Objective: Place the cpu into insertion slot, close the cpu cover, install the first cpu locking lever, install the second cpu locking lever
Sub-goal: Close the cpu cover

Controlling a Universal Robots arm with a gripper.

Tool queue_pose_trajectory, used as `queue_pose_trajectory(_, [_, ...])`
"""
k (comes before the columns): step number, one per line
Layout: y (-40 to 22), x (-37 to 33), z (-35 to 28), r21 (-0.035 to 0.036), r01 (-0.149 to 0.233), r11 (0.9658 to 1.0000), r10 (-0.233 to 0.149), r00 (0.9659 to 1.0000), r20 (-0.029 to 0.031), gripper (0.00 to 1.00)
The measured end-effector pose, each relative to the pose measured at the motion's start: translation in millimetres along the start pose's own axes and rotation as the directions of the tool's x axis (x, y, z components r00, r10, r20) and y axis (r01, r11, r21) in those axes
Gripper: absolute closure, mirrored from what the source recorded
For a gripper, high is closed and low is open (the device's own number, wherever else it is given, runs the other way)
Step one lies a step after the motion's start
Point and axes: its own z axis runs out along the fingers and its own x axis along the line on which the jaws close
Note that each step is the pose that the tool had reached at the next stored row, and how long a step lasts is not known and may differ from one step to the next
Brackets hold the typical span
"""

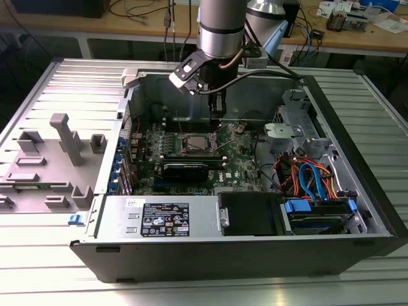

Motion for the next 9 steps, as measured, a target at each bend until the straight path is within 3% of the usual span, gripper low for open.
queue_pose_trajectory(8, [6.0, -0.2, 0.4, 0.0004, 0.000, 1.0000, 0.000, 1.0000, -0.0002, 0.89])
queue_pose_trajectory(9, [9.0, -0.1, 0.7, 0.0015, 0.000, 1.0000, 0.000, 1.0000, -0.0003, 0.89])
